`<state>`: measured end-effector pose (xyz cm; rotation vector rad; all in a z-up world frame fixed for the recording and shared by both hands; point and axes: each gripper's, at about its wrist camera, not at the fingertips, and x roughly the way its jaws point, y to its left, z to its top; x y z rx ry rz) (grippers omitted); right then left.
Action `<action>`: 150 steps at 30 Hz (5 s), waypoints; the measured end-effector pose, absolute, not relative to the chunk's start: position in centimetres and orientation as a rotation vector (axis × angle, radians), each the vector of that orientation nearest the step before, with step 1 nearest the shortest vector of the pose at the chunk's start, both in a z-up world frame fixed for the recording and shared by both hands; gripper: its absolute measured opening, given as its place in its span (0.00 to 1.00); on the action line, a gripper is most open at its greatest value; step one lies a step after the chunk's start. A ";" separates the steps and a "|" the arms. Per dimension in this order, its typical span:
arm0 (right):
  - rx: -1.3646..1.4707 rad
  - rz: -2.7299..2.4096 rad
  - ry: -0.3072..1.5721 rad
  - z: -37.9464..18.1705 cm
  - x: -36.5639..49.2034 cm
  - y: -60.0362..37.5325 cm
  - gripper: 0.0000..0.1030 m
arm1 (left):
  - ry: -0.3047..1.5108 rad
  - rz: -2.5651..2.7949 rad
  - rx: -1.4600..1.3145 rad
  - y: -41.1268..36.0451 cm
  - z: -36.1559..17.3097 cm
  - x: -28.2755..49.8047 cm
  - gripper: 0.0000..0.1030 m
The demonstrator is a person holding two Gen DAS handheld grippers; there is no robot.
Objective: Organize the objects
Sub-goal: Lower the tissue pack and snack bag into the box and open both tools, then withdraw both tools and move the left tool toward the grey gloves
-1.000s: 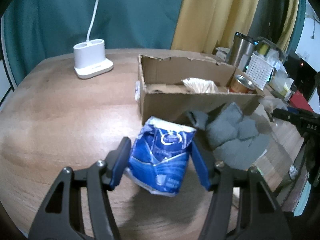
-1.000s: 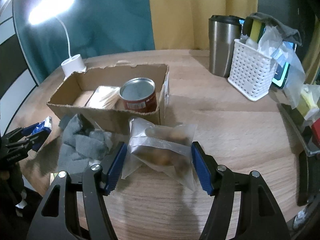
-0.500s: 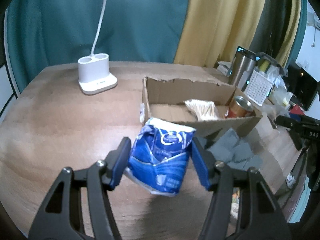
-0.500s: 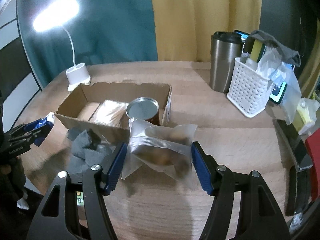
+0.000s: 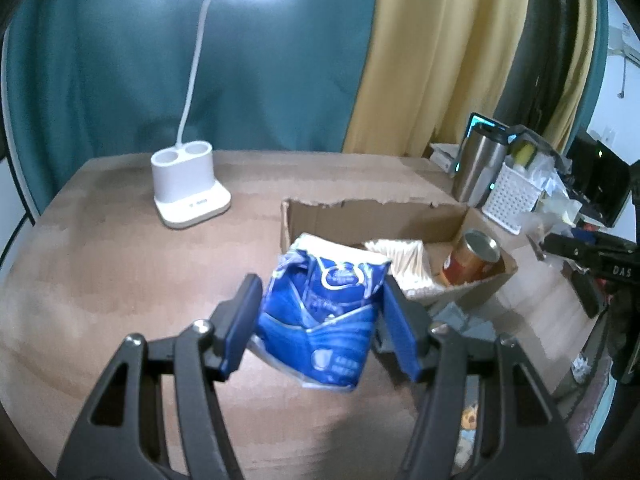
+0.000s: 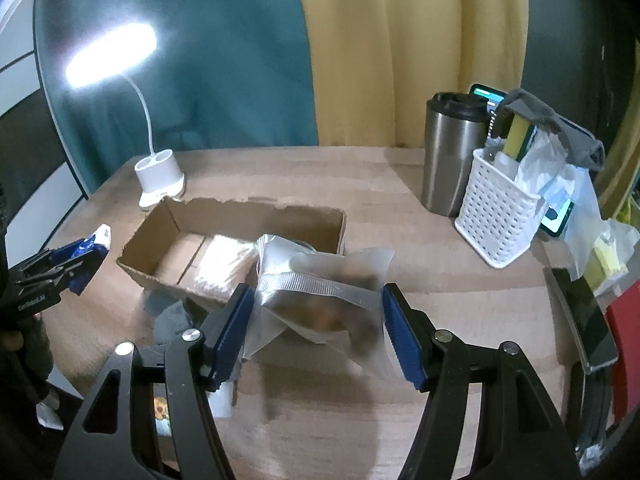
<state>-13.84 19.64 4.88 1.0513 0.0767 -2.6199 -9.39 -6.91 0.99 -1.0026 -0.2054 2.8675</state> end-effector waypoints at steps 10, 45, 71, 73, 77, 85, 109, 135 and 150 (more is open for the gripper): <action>1.031 -2.579 0.062 5.1 -16.1 17.9 0.66 | -0.165 2.864 -0.997 -6.1 1.7 -12.3 0.60; 1.062 -2.467 0.013 3.3 -22.7 13.8 0.66 | -0.185 2.780 -1.185 -4.4 -1.0 -19.4 0.68; 1.127 -2.358 0.116 1.7 -23.0 4.5 0.66 | -0.246 2.795 -1.187 -10.4 -1.5 -18.0 0.68; 1.151 -2.350 0.115 1.2 -23.1 4.1 0.66 | -0.249 2.793 -1.190 -10.7 -1.7 -18.0 0.68; 1.192 -2.342 0.113 0.2 -23.1 3.4 0.66 | -0.243 2.792 -1.199 -11.2 -2.0 -17.8 0.68; 1.237 -2.312 0.127 -1.5 -22.6 1.6 0.67 | -0.234 2.792 -1.221 -12.0 -2.3 -17.2 0.68; 1.116 -2.400 0.129 1.5 -18.6 3.2 0.77 | -0.264 2.817 -1.160 -10.8 -1.6 -12.8 0.76; 1.075 -2.528 0.035 2.5 -12.4 12.5 0.77 | -0.176 2.744 -1.138 -3.0 -1.0 -9.3 0.76; 1.132 -2.524 -0.022 0.0 -11.3 15.6 0.77 | -0.153 2.662 -1.216 0.6 -3.3 -9.1 0.76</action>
